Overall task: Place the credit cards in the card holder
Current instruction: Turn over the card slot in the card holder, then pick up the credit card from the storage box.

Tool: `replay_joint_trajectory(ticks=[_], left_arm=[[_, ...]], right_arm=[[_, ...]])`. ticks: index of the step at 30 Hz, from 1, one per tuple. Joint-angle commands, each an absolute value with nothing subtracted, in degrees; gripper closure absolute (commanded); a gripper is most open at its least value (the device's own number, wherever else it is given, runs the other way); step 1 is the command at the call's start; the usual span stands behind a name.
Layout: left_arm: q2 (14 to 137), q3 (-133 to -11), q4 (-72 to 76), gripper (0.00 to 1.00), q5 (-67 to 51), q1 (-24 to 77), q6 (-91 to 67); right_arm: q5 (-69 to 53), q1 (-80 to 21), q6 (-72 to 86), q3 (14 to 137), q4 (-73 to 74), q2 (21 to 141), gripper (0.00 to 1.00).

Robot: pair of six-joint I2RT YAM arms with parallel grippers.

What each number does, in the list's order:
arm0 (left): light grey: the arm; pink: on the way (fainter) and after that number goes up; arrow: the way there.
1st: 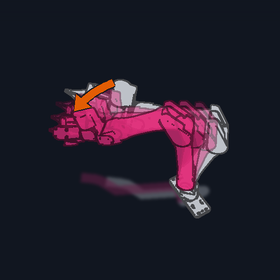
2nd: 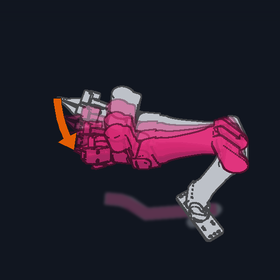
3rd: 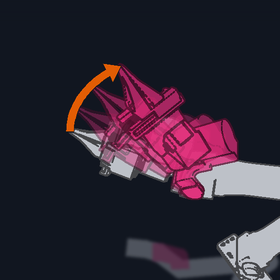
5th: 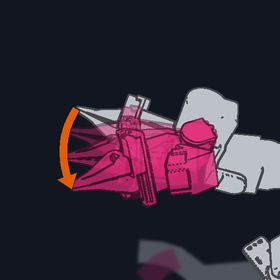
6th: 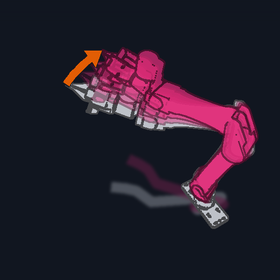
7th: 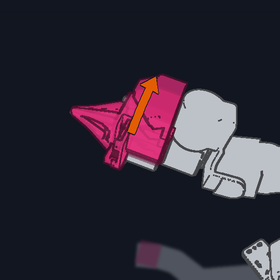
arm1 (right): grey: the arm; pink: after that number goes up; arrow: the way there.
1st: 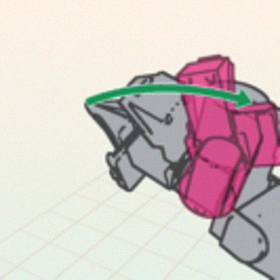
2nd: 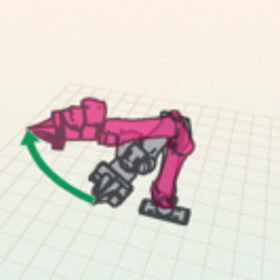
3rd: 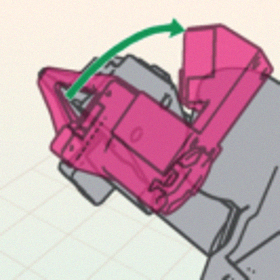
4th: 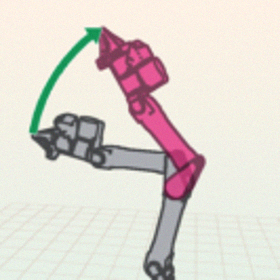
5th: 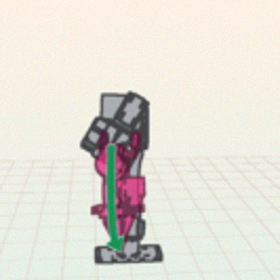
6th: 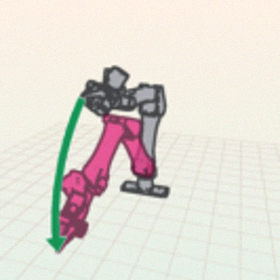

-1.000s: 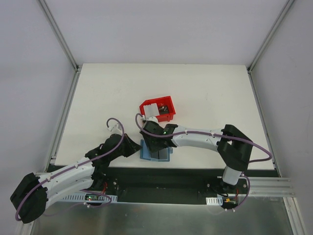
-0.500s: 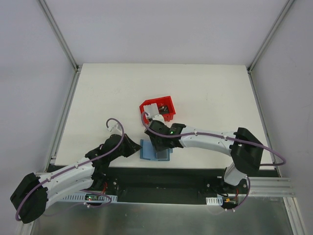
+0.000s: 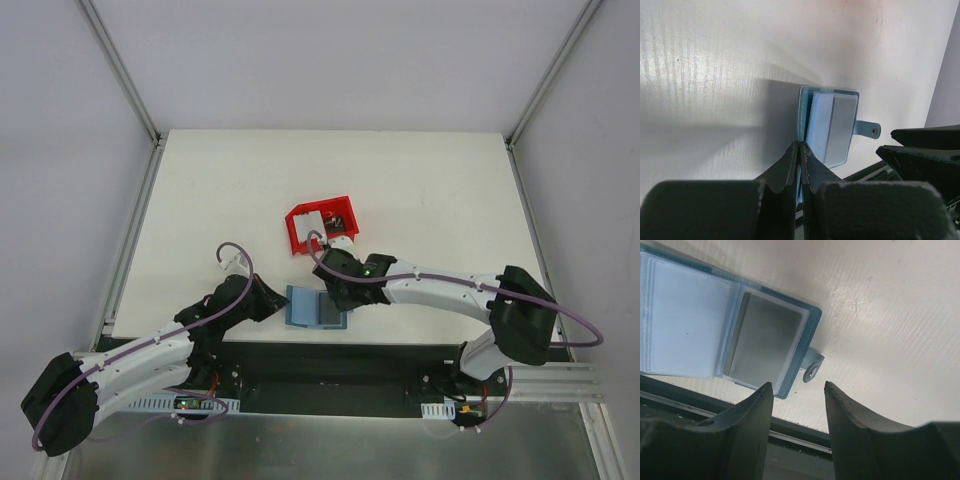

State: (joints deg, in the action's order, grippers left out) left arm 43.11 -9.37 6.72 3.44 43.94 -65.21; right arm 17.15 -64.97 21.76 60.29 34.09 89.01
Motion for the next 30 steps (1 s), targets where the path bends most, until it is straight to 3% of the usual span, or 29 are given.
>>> replay_joint_trajectory(ticks=[1, 13, 30], left_arm=[[43.3, -8.5, 7.7, 1.00, 4.0, 44.4, -65.7], [43.9, -8.2, 7.8, 1.00, 5.4, 44.3, -66.9], [45.7, -8.4, 7.7, 1.00, 7.0, 44.4, -68.0]], right_arm=[[18.1, -63.8, 19.4, 62.2, 33.8, 85.5, 0.51], [5.8, -52.2, 12.8, 67.2, 22.2, 85.6, 0.42], [-7.5, -41.0, 9.1, 81.4, 17.4, 101.3, 0.30]])
